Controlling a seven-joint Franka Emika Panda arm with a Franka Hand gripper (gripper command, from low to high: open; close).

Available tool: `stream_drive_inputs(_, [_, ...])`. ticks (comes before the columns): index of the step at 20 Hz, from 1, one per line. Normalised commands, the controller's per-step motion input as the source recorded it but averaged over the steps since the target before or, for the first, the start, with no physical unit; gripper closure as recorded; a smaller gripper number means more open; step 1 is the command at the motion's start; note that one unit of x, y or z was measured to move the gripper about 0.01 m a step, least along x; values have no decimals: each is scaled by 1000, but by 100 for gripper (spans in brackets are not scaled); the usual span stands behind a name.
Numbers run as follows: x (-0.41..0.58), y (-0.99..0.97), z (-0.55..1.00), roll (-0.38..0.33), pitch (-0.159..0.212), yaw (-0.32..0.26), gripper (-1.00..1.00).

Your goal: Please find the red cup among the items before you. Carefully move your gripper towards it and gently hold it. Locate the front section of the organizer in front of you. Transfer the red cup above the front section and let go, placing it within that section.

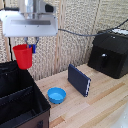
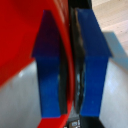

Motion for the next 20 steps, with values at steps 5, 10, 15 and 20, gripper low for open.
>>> stream_drive_inputs(5, [-11,318,-595,-43,2,0,100])
stream_drive_inputs(10, [-28,337,-585,-36,4,7,100])
stream_drive_inputs(15, [-239,367,-539,-35,-57,66,100])
stream_drive_inputs(20, [-302,323,-214,-36,7,146,100])
